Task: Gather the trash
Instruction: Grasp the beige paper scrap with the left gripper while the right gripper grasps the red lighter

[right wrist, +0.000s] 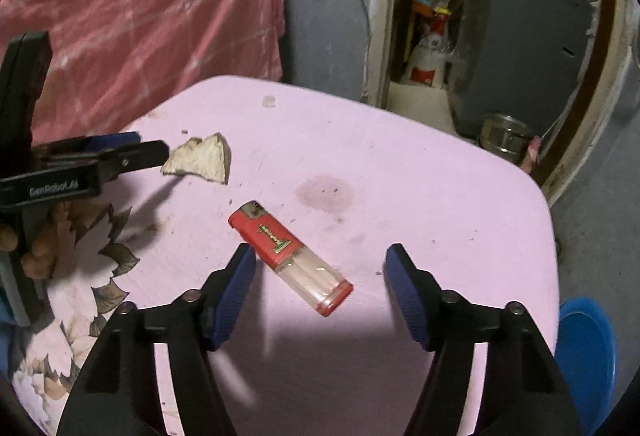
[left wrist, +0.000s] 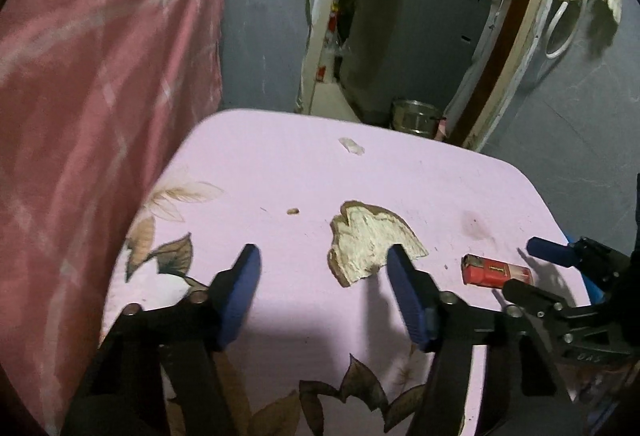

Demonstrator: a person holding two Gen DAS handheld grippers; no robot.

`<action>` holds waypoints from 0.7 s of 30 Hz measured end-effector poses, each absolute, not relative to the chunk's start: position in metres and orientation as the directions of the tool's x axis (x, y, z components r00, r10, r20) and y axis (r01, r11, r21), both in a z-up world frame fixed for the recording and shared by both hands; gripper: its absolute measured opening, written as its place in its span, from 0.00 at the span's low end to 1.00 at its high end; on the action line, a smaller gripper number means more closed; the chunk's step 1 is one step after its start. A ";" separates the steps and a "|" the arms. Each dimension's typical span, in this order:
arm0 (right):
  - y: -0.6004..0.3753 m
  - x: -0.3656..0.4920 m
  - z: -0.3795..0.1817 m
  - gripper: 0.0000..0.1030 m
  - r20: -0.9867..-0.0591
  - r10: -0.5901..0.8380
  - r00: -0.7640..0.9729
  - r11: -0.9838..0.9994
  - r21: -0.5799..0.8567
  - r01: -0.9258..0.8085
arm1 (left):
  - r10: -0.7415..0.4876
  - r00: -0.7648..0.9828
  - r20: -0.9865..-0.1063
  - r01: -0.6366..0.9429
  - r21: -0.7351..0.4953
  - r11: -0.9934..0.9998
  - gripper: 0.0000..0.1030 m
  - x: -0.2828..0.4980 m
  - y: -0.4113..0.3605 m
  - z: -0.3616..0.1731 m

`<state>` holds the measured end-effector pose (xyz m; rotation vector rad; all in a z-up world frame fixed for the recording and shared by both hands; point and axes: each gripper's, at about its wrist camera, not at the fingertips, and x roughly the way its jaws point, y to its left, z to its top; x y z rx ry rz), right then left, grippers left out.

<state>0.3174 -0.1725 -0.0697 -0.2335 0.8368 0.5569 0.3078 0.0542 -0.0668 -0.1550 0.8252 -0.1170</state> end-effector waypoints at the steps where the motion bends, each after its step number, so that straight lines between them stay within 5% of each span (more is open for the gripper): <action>1: -0.172 0.318 -0.070 0.61 -0.760 0.378 0.529 0.828 0.023 -0.560 | -0.172 0.666 -0.726 0.045 -0.190 0.981 0.50 0.309 0.054 -0.068; 21: -0.181 0.335 -0.073 0.22 -0.769 0.368 0.523 0.873 0.091 -0.479 | -0.184 0.638 -0.748 0.085 -0.169 0.982 0.21 0.325 0.031 -0.067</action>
